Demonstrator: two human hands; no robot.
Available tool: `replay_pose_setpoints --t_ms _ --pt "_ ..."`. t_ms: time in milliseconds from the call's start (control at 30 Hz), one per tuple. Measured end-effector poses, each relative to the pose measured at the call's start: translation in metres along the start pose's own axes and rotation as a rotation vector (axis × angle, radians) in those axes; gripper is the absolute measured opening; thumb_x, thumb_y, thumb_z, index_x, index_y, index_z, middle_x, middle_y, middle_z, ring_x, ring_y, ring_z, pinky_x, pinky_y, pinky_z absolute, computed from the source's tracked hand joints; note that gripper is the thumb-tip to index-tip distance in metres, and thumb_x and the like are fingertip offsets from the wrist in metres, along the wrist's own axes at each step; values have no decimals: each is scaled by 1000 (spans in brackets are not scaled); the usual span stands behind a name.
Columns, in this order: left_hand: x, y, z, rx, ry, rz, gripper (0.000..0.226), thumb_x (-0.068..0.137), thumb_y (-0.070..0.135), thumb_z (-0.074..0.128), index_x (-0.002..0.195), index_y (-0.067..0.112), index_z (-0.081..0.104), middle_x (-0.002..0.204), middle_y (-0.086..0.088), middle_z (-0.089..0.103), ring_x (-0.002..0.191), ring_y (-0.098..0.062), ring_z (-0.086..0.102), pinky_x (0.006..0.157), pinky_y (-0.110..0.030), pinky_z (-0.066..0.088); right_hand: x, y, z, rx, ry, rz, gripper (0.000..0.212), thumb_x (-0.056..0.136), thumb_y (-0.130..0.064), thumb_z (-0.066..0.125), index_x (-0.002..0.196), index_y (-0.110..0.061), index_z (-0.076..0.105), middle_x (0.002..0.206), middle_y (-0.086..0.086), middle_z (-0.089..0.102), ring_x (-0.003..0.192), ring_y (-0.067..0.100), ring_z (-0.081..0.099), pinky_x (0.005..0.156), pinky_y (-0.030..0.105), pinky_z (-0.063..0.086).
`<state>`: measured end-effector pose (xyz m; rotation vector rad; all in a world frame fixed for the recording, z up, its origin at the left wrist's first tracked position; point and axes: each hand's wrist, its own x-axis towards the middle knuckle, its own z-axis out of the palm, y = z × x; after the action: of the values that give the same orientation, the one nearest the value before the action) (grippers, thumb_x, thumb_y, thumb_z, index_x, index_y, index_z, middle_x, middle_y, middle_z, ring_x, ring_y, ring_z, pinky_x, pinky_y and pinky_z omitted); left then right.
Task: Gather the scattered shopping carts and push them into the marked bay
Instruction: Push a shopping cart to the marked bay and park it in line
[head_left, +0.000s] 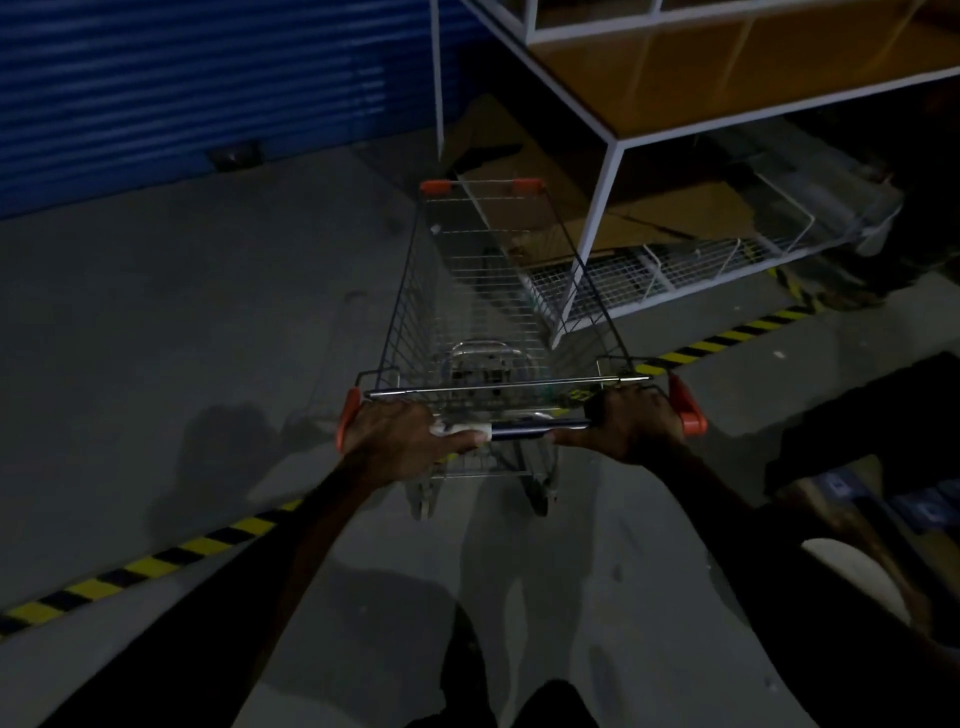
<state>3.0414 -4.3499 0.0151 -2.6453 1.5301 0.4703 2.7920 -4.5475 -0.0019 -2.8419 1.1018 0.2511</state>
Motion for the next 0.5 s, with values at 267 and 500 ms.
replay_pose_setpoints --t_ms 267,500 --pt "107 0 -33 -27 -13 -35 107 60 116 13 119 49 72 130 21 71 135 -11 58 125 -61 13 114 35 -12 47 43 1 94 56 -114 25 61 -26 55 66 -6 59 74 22 66 72 35 49" --pt "203 8 -62 21 -38 -59 112 56 117 8 113 46 73 139 23 65 141 -13 53 126 -61 11 217 71 -22 -2 62 -10 103 56 -116 19 60 -24 64 67 -4 65 78 22 67 88 43 54"
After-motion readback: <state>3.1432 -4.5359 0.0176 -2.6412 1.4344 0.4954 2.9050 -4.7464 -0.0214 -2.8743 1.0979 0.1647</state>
